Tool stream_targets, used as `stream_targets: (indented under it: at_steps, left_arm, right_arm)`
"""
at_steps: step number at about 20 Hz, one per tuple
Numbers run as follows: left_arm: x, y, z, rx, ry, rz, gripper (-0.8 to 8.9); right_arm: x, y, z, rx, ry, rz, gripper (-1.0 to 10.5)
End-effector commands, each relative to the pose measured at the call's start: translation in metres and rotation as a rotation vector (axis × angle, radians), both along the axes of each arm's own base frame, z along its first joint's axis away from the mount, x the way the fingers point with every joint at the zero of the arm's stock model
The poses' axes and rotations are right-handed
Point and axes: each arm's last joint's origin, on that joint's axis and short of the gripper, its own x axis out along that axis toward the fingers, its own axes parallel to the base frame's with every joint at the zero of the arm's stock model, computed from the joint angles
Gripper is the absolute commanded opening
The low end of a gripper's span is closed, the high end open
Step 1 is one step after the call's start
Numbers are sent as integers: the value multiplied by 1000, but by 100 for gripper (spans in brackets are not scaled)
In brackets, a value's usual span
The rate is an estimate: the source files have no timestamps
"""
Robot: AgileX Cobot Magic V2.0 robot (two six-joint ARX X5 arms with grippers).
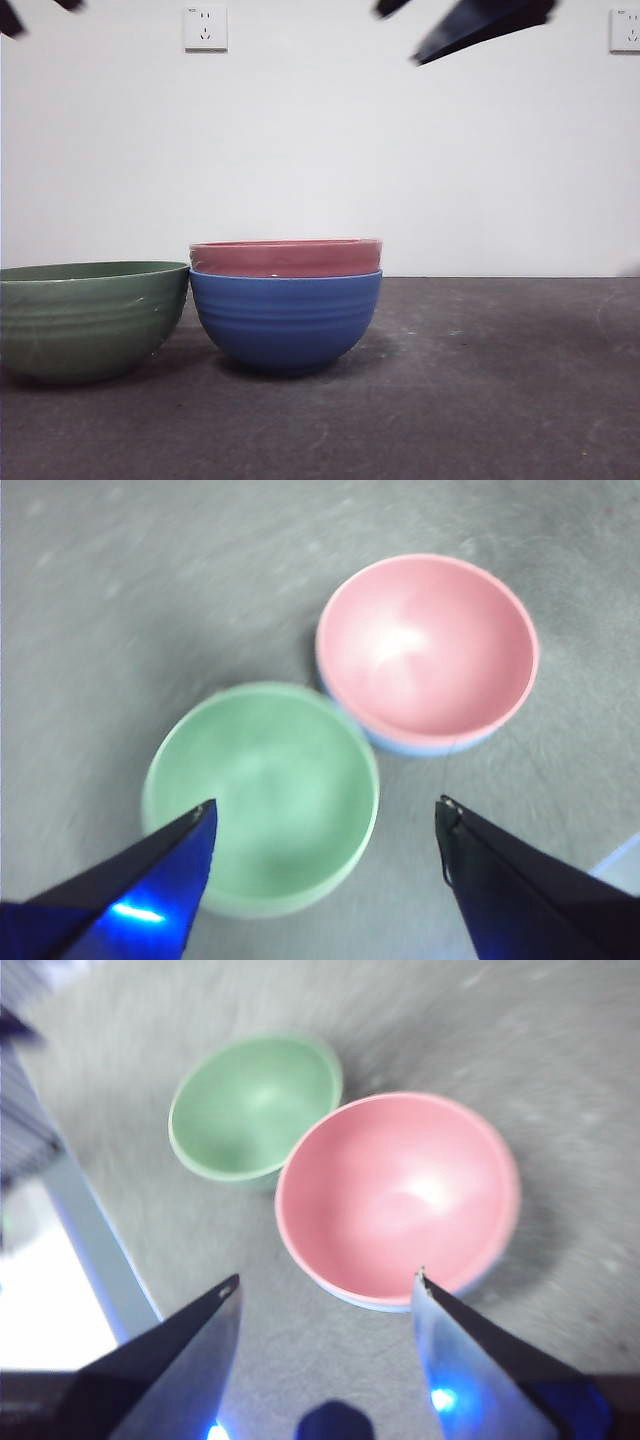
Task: Pick up the green bowl on the top,put the green bowl on the left,pick up the red bowl in the middle,put the red bowl on the right
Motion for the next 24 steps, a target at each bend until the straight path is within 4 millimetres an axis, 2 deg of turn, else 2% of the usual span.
stream_targets:
  at_steps: [1,4,6,10,14,16,19,20,22,24]
  left_arm:
    - [-7,18,3,3,13,69,366]
    - [-16,37,6,-42,24,110,366]
    - [-19,40,6,-58,36,111,366]
    - [-19,41,5,-57,42,113,366]
    - [-19,41,5,-53,39,110,366]
    - [-19,41,5,-50,39,108,365]
    - [-19,41,5,-46,36,107,366]
    - [-19,41,5,-47,34,107,365]
    - [-19,41,6,-46,30,108,365]
    - [-18,41,6,-47,24,107,365]
  right_arm:
    - [8,27,-4,-82,-9,74,284]
    - [19,64,-15,-175,-8,134,281]
    - [25,85,-30,-234,-8,168,280]
    - [38,113,-65,-279,12,214,279]
    - [47,124,-97,-331,73,223,269]
    - [50,127,-108,-351,95,226,204]
    - [51,128,-111,-356,102,227,146]
    - [51,128,-111,-357,102,227,68]
    - [50,128,-111,-363,104,231,-8]
    - [49,127,-112,-371,103,243,-11]
